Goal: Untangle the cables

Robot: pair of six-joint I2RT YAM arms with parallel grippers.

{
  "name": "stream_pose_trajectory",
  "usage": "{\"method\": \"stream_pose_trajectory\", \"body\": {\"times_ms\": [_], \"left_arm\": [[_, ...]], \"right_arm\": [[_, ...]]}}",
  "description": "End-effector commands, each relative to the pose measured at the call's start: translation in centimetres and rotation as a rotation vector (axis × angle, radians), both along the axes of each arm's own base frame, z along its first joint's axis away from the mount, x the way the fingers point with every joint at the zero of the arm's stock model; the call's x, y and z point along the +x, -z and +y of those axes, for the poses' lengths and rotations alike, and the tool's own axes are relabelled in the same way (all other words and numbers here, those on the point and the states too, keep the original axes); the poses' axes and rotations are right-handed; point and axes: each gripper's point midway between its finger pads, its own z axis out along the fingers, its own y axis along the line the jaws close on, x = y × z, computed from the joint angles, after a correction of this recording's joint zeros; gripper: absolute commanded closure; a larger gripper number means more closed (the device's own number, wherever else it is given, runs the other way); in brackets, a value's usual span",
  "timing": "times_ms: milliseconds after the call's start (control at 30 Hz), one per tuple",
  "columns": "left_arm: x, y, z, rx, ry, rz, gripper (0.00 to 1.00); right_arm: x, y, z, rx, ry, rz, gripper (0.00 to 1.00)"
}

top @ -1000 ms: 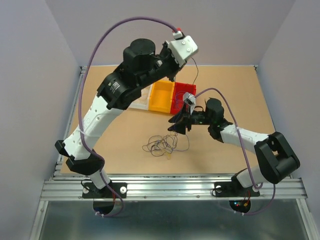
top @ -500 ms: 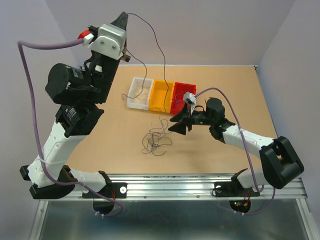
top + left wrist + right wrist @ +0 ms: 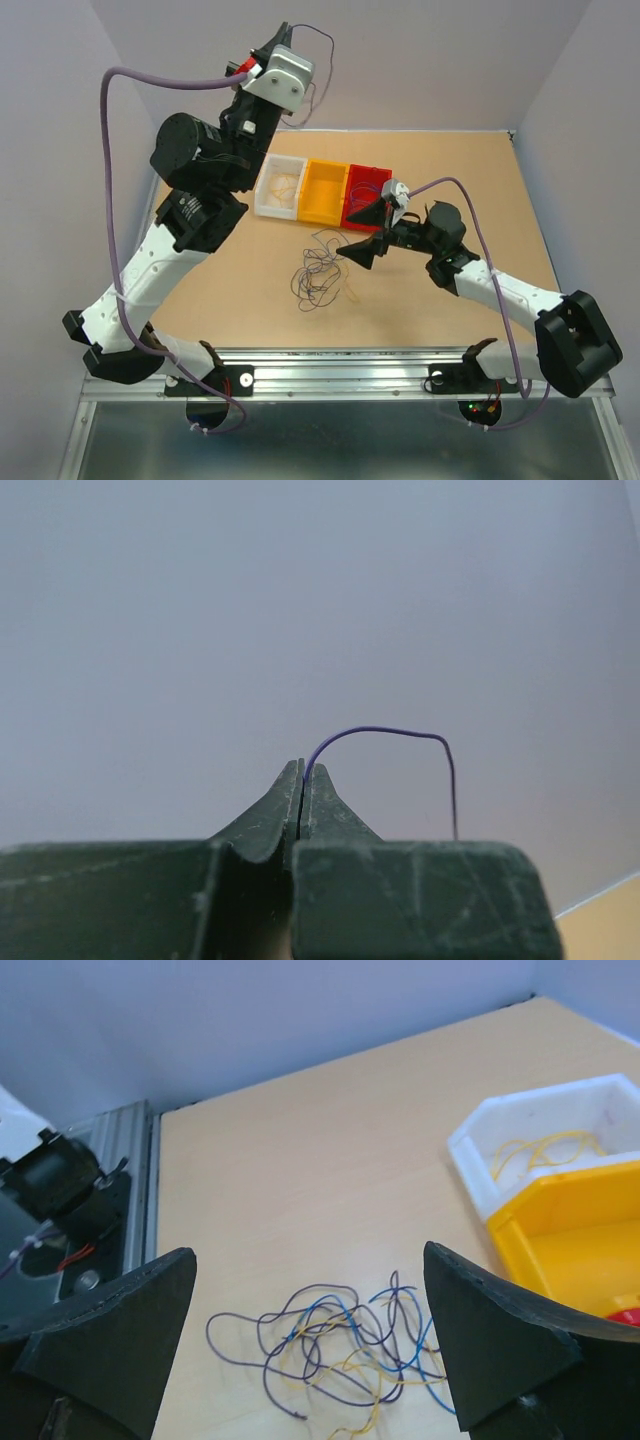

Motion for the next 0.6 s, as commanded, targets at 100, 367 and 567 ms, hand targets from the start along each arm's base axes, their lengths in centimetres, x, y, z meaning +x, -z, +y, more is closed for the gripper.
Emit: {"method": "stream_pose_trajectory", "body": {"times_ms": [100, 367, 567], "left_arm": [[0.8, 1.1, -0.8, -0.029, -0.002, -0.001, 1.0], [4.1, 8.1, -5.6, 0.03, 0.06, 0.156, 1.0], [8.0, 12.8, -6.7, 0.019, -0.004, 0.308, 1.0]], "right_arm": [[4.5, -5.3, -0.5, 0.155, 0.222, -0.087, 0.0], [8.1, -8.3, -0.5, 0.268, 0.346, -0.233, 0.0], [11.1, -7.9, 1.8, 0.278, 0.314, -0.243, 0.06]]}}
